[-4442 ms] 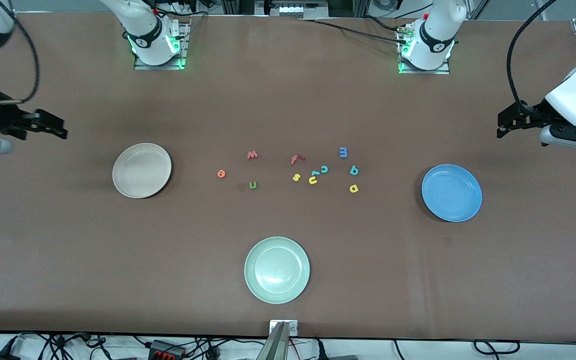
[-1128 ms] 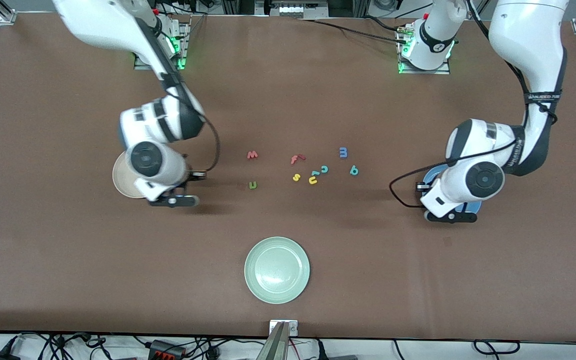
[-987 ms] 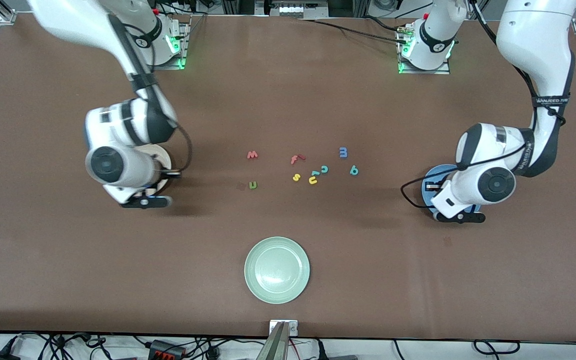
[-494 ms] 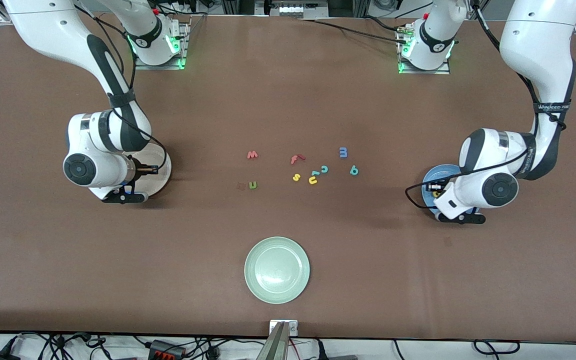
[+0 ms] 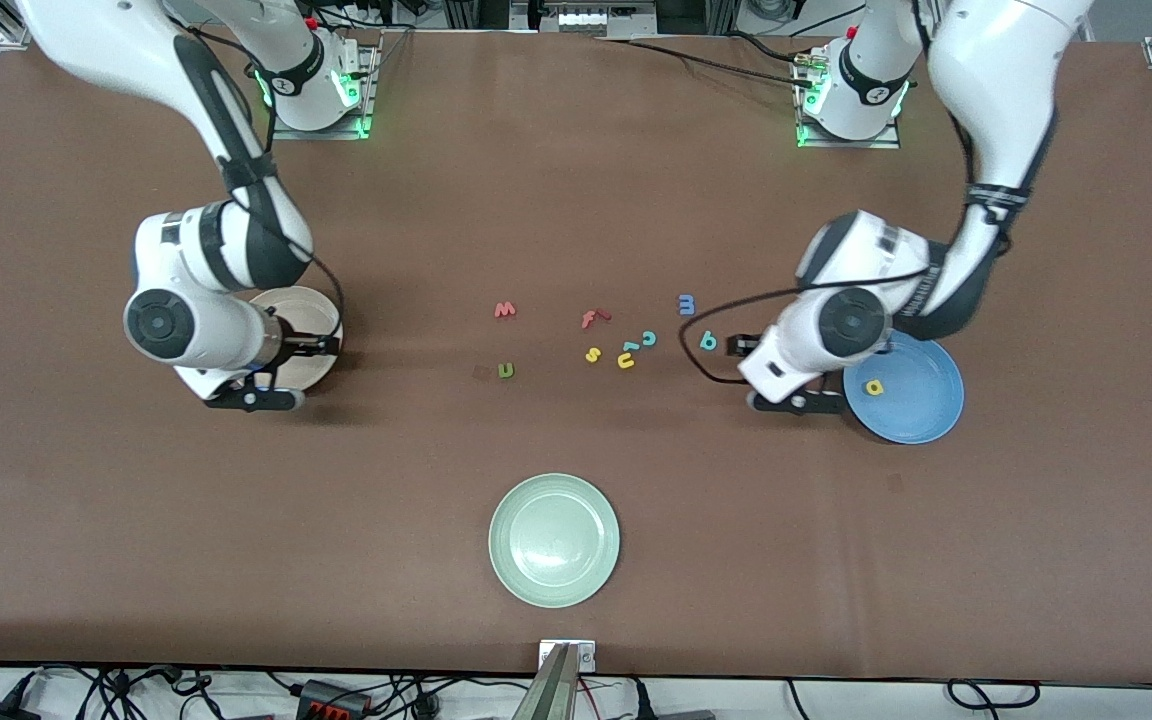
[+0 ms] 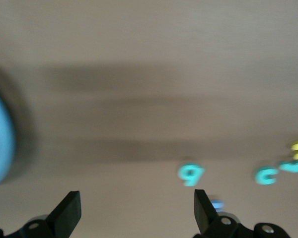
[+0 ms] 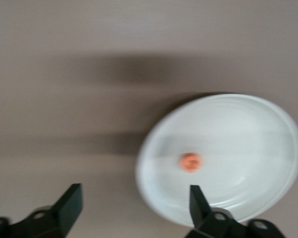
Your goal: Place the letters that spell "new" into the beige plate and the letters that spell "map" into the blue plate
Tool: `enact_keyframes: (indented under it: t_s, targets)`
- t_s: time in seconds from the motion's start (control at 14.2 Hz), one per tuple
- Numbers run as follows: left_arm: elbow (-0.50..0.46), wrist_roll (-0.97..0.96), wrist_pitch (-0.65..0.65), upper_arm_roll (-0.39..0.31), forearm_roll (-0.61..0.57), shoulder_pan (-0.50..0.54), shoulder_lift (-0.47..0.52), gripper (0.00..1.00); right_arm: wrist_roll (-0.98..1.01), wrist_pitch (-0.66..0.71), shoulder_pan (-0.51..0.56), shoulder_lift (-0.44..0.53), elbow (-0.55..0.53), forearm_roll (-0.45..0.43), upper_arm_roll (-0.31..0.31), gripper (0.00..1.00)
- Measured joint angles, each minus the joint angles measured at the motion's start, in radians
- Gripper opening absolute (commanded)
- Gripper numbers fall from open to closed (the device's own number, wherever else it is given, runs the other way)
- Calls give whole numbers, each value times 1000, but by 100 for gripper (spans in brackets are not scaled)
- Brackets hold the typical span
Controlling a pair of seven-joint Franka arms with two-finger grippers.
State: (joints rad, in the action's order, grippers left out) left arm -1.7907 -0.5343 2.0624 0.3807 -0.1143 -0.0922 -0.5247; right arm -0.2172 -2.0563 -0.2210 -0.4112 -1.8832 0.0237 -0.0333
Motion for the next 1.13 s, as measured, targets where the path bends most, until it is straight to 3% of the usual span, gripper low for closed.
enact_keyframes:
  t_s: [0.21,0.49,0.78,0.85,0.99,1.13]
  targets:
    - [-55,-38,123,1,-1,-53,-22,100,-26,-28,-116,-9,-4,0,-19,100]
    - [-155,113,259,-1,-7,-48,-32,100,-5,-55,-210,-40,-8,0,-20,100]
    - [-189,145,283,1,-133,-65,-40,61,82,-59,-293,-42,-12,0,-21,100]
    - [-192,145,292,1,-144,-66,-43,55,121,-70,-306,-43,-14,0,-21,100]
    - [-195,149,311,1,-149,-66,-53,54,218,-102,-313,-49,-17,0,-20,100]
    - [-196,152,321,1,-149,-67,-63,42,323,-133,-313,-66,-18,-1,-18,100]
